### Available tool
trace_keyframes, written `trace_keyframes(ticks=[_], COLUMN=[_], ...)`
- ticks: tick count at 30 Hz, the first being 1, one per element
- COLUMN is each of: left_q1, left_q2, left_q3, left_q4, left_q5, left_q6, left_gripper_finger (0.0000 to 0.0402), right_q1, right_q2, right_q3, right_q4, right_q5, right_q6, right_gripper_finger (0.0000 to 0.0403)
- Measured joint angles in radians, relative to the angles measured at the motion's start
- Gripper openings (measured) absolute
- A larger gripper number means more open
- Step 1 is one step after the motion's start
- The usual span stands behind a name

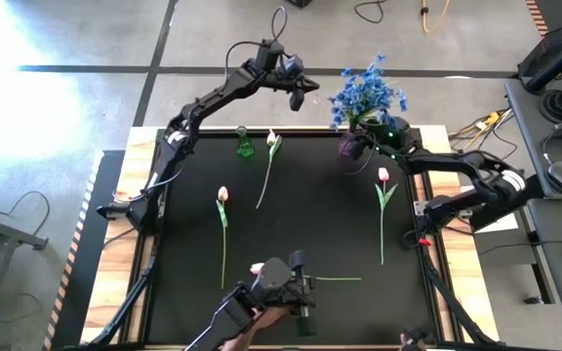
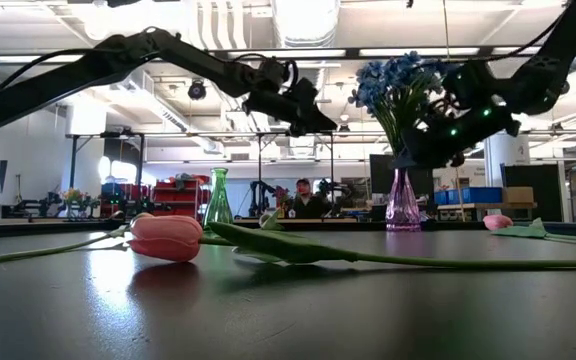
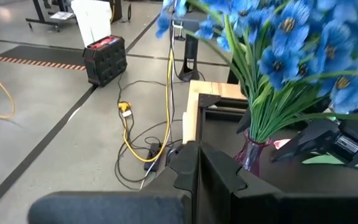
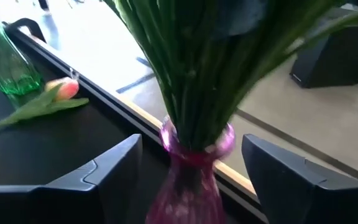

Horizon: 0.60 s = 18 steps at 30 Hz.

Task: Sort flowers into vase by color
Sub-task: Put the pink tulip into the green vase

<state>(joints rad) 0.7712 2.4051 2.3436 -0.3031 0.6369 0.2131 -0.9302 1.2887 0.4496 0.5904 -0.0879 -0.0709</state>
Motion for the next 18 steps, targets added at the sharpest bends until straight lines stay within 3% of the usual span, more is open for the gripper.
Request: trace_keyframes(ticks=[9,18], left_q1=[-0.036,-0.138], left_q2=[-0.007,-0.016], left_q3=[-0.012,-0.165], left_q4=[0.001,0.143], left_q5=[-0.001,-0.022], left_q6=[-0.012,-0.064], left_gripper_finger=[0.0,0.0], right_q1=[0.0,0.001], right_q2=[-0.261,-0.569], right_q3=[0.0,0.0], right_q4=[-0.364,-0.717], right_q5=[0.04,0.037], right_q6=[0.012,0.11], right_gripper_finger=[0.028,0.0255])
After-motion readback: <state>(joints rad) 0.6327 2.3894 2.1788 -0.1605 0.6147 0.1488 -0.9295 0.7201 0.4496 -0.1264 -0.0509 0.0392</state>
